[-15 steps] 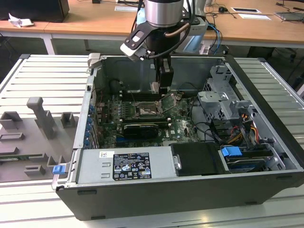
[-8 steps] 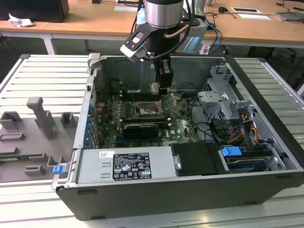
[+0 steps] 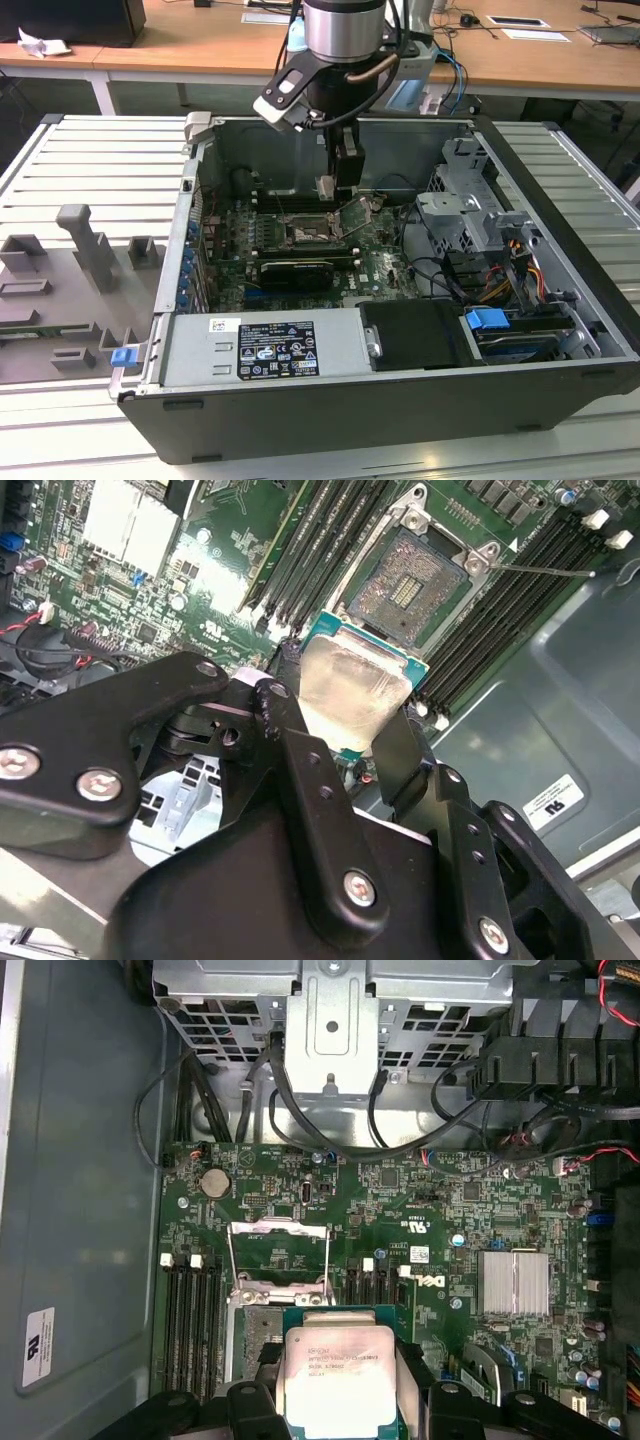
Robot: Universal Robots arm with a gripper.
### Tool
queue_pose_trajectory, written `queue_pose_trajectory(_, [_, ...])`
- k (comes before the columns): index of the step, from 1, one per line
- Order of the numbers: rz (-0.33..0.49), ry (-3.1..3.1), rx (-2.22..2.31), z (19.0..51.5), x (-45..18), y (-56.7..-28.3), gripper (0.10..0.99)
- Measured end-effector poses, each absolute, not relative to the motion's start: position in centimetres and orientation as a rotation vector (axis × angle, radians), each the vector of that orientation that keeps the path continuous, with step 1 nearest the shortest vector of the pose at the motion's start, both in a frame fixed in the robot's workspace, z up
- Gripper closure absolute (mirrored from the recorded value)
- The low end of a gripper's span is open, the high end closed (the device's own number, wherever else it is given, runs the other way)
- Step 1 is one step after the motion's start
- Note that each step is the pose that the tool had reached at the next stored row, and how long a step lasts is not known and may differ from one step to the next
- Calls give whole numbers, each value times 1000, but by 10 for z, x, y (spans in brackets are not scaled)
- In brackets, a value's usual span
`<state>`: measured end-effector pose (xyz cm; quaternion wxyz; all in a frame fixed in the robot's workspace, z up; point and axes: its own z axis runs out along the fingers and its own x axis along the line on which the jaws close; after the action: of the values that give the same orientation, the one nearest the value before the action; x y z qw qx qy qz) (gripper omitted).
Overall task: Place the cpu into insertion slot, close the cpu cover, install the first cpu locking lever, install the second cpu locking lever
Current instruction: 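Place the cpu into insertion slot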
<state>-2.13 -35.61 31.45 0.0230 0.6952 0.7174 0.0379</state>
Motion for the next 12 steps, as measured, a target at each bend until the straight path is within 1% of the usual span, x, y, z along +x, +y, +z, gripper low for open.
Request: queue_pose_trajectory(12, [117, 2221, 2153, 311, -21, -356, 557])
